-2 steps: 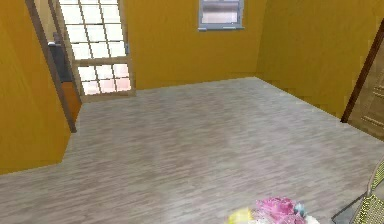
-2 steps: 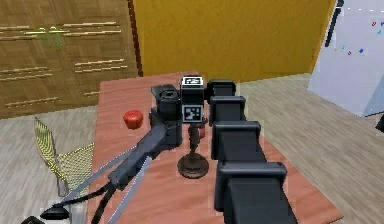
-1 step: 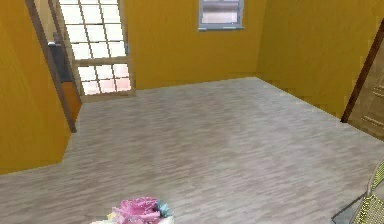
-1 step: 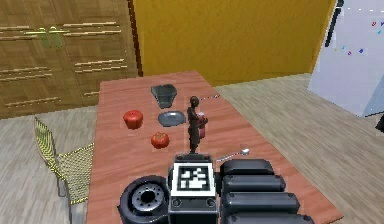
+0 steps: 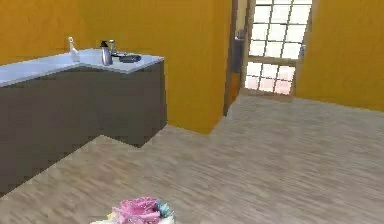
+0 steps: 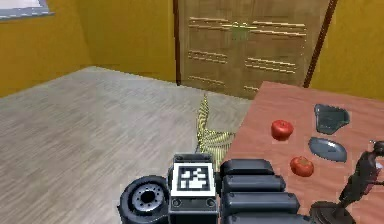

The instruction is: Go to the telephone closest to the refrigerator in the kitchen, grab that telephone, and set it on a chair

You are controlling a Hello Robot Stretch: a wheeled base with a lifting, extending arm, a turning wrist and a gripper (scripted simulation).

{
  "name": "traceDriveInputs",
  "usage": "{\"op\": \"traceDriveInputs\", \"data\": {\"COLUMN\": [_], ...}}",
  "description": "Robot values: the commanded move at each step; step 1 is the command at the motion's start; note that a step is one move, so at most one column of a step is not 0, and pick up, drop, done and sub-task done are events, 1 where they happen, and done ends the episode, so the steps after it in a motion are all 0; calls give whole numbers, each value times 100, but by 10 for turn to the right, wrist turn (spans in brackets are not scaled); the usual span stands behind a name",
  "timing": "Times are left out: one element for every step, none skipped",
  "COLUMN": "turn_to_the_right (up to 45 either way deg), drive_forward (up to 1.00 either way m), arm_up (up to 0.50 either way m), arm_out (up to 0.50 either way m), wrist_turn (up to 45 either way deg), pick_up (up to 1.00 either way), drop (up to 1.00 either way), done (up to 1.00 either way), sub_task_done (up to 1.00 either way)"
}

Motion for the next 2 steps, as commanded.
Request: {"op": "traceDriveInputs", "data": {"turn_to_the_right": [-450,-150], "drive_forward": [0,0], "arm_up": [0,0], "arm_out": [0,0], "wrist_turn": [0,0], "pick_up": [0,0], "drop": [0,0], "done": [0,0], "sub_task_done": [0,0]}}
